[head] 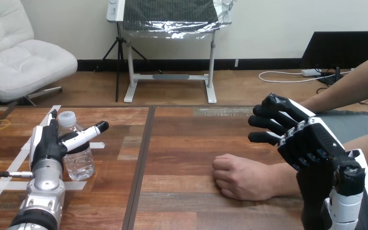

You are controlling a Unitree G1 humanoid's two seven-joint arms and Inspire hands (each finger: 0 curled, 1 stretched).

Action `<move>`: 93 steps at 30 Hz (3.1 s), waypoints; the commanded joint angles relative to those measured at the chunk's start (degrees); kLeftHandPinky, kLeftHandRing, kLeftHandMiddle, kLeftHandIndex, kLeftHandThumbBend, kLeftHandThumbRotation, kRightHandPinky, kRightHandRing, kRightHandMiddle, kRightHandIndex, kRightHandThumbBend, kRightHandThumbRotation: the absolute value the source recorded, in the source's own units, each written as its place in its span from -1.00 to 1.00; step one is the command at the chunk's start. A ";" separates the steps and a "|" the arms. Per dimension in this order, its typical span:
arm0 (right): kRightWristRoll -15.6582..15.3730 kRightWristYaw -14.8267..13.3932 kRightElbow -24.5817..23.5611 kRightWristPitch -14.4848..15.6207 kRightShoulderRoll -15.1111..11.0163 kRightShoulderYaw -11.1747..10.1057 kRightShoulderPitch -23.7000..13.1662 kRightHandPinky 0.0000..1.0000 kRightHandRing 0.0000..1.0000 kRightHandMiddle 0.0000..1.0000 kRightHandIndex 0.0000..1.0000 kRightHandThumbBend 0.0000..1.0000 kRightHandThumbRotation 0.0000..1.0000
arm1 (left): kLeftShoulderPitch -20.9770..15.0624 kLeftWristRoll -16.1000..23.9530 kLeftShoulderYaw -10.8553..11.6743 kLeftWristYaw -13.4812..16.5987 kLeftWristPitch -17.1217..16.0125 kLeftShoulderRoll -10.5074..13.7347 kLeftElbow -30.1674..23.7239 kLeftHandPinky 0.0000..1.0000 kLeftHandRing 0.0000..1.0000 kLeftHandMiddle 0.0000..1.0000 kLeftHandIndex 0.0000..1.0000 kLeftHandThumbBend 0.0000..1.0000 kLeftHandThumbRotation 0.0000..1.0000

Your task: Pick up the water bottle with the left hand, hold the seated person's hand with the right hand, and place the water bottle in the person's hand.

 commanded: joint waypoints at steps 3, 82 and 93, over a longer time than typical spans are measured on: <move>0.89 0.28 -1.00 -1.41 0.03 -0.71 -2.16 0.37 0.53 0.57 0.58 0.59 1.00 | -5.12 -0.53 -0.37 -0.85 1.41 -0.36 -0.03 0.91 1.00 1.00 1.00 1.00 -0.41; 0.28 -0.13 -0.55 0.87 -0.54 -1.60 -3.73 0.40 0.54 0.56 0.59 0.59 0.95 | 1.41 -2.94 -0.36 7.83 -5.60 -3.00 -9.75 -0.43 -0.31 -0.19 -0.07 0.29 -1.00; -1.73 1.44 2.26 2.65 -4.38 -5.50 -10.53 0.31 0.48 0.53 0.59 0.57 0.90 | 11.53 -3.74 0.17 6.82 -11.22 -5.07 -28.18 -0.45 -0.33 -0.20 -0.10 0.27 -1.00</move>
